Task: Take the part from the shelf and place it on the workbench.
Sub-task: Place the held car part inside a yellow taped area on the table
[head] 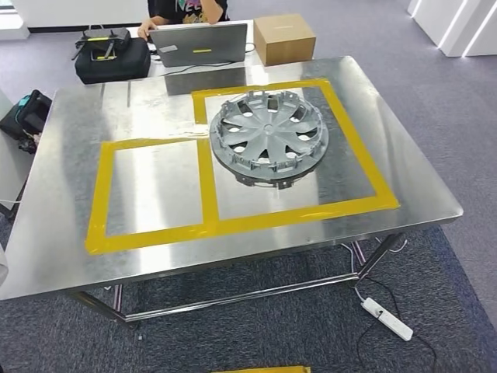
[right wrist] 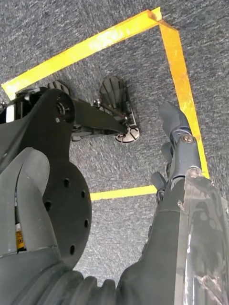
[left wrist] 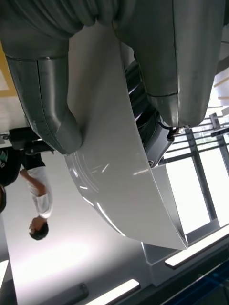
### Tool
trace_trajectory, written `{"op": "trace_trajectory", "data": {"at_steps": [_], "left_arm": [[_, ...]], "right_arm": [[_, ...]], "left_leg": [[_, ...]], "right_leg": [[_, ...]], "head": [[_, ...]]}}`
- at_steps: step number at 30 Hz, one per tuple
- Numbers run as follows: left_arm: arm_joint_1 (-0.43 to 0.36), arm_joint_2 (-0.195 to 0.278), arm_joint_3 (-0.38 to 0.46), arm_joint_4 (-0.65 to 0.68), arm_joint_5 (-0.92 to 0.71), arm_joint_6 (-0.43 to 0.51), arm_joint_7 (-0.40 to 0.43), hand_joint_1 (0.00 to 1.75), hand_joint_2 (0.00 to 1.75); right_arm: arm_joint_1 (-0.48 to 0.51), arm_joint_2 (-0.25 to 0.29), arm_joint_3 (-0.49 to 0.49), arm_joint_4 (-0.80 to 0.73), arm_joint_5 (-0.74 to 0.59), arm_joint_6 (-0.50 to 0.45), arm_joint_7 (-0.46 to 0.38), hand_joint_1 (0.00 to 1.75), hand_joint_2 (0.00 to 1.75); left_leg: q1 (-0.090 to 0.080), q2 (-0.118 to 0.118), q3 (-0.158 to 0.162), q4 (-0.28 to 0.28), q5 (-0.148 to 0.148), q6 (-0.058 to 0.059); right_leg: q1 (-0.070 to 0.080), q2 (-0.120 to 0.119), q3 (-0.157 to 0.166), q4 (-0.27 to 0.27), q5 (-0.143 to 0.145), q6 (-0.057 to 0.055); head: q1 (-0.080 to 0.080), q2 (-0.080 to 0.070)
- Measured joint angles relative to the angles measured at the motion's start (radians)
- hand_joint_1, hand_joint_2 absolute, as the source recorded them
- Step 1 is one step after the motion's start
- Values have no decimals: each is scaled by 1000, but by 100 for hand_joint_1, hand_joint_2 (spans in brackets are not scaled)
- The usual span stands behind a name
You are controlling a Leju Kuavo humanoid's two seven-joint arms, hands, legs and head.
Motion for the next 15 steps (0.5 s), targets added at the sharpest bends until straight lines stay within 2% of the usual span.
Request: {"op": "trace_trajectory", "data": {"at_steps": [2, 4, 5, 7, 8, 9, 10, 12, 13, 14, 15], "left_arm": [[2, 0, 0, 0, -1, 0, 0, 175, 175], [2, 0, 0, -1, -3, 0, -1, 175, 175], [2, 0, 0, -1, -5, 1, -1, 175, 175], [3, -1, 0, -1, -7, 1, -2, 175, 175], [3, -1, 0, -1, -8, 1, -2, 175, 175], [3, -2, 0, -1, -8, 1, -2, 175, 175], [4, -2, 0, -1, -8, 1, -2, 175, 175], [4, -2, 1, -1, -8, 1, -2, 175, 175], [4, -2, 1, -1, -8, 1, -2, 175, 175], [4, -2, 1, -1, -8, 1, -2, 175, 175], [4, -3, 0, -1, -9, 1, -2, 175, 175]], "right_arm": [[-1, 0, 0, 0, 0, 0, 0, 0, 175], [-1, 0, 1, 0, 0, 0, -1, 0, 175], [-1, 0, 1, 0, 0, 1, -2, 0, 175], [0, 1, 3, 0, 0, 2, -3, 0, 175], [0, 1, 4, 0, 0, 2, -3, 0, 175], [1, 1, 5, 0, 0, 2, -3, 0, 175], [2, 1, 5, 0, 0, 2, -3, 0, 175], [3, 1, 6, 0, 0, 2, -3, 0, 175], [3, 0, 7, 1, 0, 2, -3, 0, 175], [3, 0, 7, 1, 1, 3, -3, 0, 175], [2, 0, 8, 1, 1, 4, -3, 0, 175]], "left_leg": [[0, -3, 5, -5, -8, 14], [3, -4, 14, -8, -13, 28], [4, -4, 20, -9, -17, 34], [2, -3, 31, -8, -29, 41], [0, -3, 37, -8, -35, 42], [-1, -5, 46, -8, -43, 43], [-2, -6, 58, -8, -51, 43], [-3, -8, 84, -9, -70, 38], [-4, -8, 93, -9, -80, 34], [-5, -9, 99, -10, -86, 29], [-5, -9, 101, -13, -90, 23]], "right_leg": [[-1, -1, 8, -6, -7, 9], [-2, -4, -4, 32, -28, 18], [-3, -6, -31, 84, -51, 21], [-3, -7, -117, 227, -103, 24], [-3, -7, -155, 278, -110, 24], [-3, -7, -177, 294, -96, 22], [-2, -7, -179, 271, -61, 19], [0, -6, -140, 143, 35, 10], [3, -6, -116, 84, 66, 6], [5, -6, -100, 48, 81, 3], [8, -5, -93, 36, 79, 0]], "head": [[4, 0], [8, 0], [10, 0], [12, 0], [12, 0], [13, 0], [13, 0], [13, 0], [12, 0], [11, 0], [9, 0]]}}
